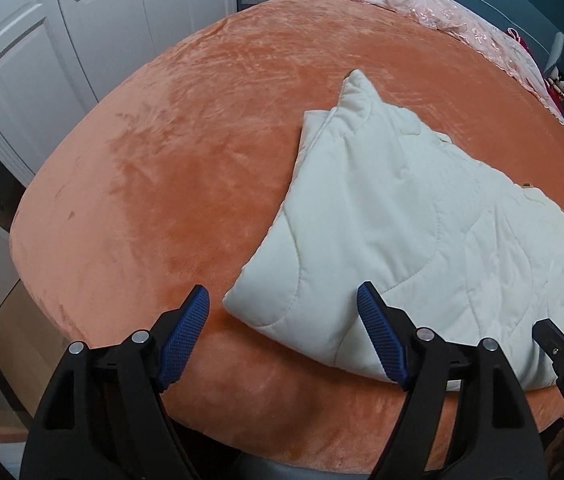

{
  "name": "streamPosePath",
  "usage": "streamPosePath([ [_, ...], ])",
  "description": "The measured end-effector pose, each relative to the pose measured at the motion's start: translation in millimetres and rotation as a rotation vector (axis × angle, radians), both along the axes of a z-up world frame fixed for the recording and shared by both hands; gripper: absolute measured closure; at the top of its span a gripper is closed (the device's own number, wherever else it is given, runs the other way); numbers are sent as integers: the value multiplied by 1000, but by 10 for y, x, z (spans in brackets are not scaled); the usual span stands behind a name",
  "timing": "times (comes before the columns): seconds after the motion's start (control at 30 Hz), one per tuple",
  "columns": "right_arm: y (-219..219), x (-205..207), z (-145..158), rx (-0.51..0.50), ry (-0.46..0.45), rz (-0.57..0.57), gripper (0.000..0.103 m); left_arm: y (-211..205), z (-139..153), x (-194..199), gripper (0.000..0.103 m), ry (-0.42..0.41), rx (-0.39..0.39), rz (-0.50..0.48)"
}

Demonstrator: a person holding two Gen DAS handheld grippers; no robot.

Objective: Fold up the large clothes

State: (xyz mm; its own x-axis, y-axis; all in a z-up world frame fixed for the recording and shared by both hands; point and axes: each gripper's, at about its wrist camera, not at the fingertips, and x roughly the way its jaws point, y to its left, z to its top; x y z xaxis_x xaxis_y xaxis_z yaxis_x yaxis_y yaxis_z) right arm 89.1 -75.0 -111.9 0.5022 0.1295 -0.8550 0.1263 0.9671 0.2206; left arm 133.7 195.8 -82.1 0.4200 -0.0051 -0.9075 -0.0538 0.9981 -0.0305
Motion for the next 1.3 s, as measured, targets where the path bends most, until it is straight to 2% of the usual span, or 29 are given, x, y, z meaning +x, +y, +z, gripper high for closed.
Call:
streamPosePath([
  [0.17, 98, -73, -194, -40, 36, 13, 89, 67, -122, -61, 28, 23, -25, 17],
  [0.27, 103, -107, -277, -49, 41, 20, 89, 65, -161, -60, 21, 28, -28, 22],
  [0.33, 107, -128, -304, -51, 35, 23, 89, 72, -194, -30, 18, 37, -63, 29],
  [0.4, 89, -147, -322, -47, 30, 25, 89, 81, -251, 10, 11, 59, -106, 49],
  [0.47, 63, -159, -336, -34, 30, 26, 89, 91, -313, 49, 11, 77, -163, 67],
  [0.63, 38, -182, -354, -25, 24, 33, 89, 67, -509, 161, 11, 125, -390, 110],
  [0.67, 41, -189, -353, -29, 22, 35, 89, 36, -515, 179, 14, 127, -394, 114],
  [0.77, 36, -159, -342, -26, 27, 40, 89, -79, -419, 195, 38, 109, -380, 85],
  [0.8, 40, -142, -333, -23, 31, 43, 89, -93, -379, 190, 49, 99, -375, 79],
  [0.83, 39, -133, -312, -21, 36, 51, 90, -114, -316, 180, 54, 86, -375, 67],
  [0.9, 25, -125, -238, -17, 43, 44, 90, -135, -181, 154, 73, 56, -366, 39],
  [1.0, -19, -192, -103, 10, 46, 17, 95, -120, 46, 103, 80, 8, -395, 0],
  [1.1, -32, -309, -35, 1, 51, 19, 96, -162, 349, 5, 81, -45, -416, -58],
  [1.2, -67, -355, -131, -7, 75, 25, 96, -323, 594, -92, 82, -83, -408, -132],
  [1.23, -84, -343, -204, -2, 88, 23, 99, -406, 664, -133, 83, -93, -398, -159],
  [1.3, -159, -335, -267, 45, 104, 6, 101, -603, 804, -224, 84, -118, -374, -212],
])
